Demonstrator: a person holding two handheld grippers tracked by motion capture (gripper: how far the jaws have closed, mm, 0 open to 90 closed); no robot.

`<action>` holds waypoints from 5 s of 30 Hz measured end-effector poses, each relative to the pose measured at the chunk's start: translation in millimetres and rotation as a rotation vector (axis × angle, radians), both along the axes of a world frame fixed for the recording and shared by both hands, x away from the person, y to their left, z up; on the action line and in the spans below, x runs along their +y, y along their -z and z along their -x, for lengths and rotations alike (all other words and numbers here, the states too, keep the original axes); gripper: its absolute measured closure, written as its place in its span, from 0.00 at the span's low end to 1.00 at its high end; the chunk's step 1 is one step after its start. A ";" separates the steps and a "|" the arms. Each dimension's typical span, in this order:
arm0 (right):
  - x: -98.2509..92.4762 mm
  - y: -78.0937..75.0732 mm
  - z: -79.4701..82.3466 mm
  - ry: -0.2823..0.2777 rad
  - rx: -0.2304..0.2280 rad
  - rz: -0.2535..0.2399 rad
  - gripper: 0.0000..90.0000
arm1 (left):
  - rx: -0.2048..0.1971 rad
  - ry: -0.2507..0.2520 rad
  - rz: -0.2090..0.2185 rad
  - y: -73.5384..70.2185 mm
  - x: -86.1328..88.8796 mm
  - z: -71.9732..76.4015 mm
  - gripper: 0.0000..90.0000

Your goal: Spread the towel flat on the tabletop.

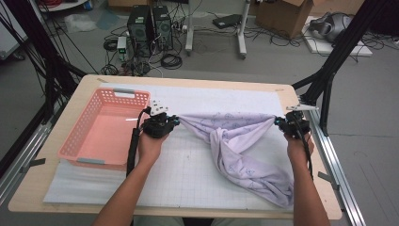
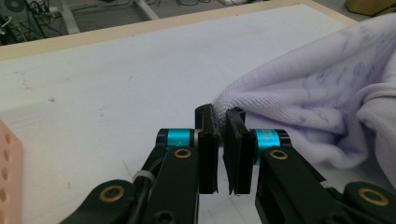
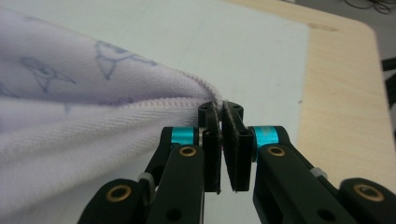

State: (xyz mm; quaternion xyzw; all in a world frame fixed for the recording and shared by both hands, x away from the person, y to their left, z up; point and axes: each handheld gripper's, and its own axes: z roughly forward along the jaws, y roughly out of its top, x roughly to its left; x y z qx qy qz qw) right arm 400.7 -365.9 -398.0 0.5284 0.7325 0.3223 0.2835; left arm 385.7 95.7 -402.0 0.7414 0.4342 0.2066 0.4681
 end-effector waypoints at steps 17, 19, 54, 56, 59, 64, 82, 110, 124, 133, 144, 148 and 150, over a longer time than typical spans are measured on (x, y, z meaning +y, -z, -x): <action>50.5 -10.0 24.7 -0.265 0.063 -0.191 0.60 | 0.019 0.202 0.086 14.9 -31.5 12.5 0.56; 69.0 -10.5 32.2 -0.363 0.106 -0.272 0.55 | 0.030 0.232 0.081 18.8 -41.0 13.8 0.55; -19.5 32.8 118.8 -0.120 0.194 -0.006 0.94 | 0.123 0.351 -0.089 29.3 -97.5 38.1 0.96; -25.4 33.4 117.1 -0.101 0.184 -0.037 0.91 | 0.125 0.318 -0.077 28.1 -78.6 41.0 0.96; -27.9 27.2 116.1 -0.102 0.142 -0.085 0.81 | 0.119 0.267 -0.055 27.0 -52.7 46.1 0.96; -16.3 7.6 110.0 -0.144 0.069 -0.140 0.69 | 0.108 0.161 -0.073 25.8 -15.1 48.3 0.96; 91.1 37.2 25.2 -0.479 0.179 -0.087 0.69 | 0.071 -0.038 -0.048 33.4 2.9 7.0 0.96; 22.7 -7.2 36.7 -0.074 -0.149 -0.134 0.62 | 0.079 0.365 0.095 29.7 -78.4 52.7 0.45; -5.3 7.7 93.3 -0.087 -0.136 -0.144 0.59 | 0.059 0.505 -0.202 45.3 -176.1 72.1 0.61; -16.0 16.7 99.9 -0.063 -0.120 -0.182 0.59 | 0.077 0.384 -0.165 32.5 -110.6 63.9 0.89; 3.0 19.6 93.0 -0.143 -0.058 -0.191 0.60 | 0.055 0.088 -0.138 22.7 -5.9 46.2 0.89; 22.8 22.3 89.4 -0.263 -0.011 -0.207 0.60 | 0.058 0.096 -0.102 25.3 2.5 46.9 0.86; 38.6 23.3 88.7 -0.343 0.010 -0.200 0.60 | 0.071 0.119 -0.067 29.2 -1.4 48.6 0.74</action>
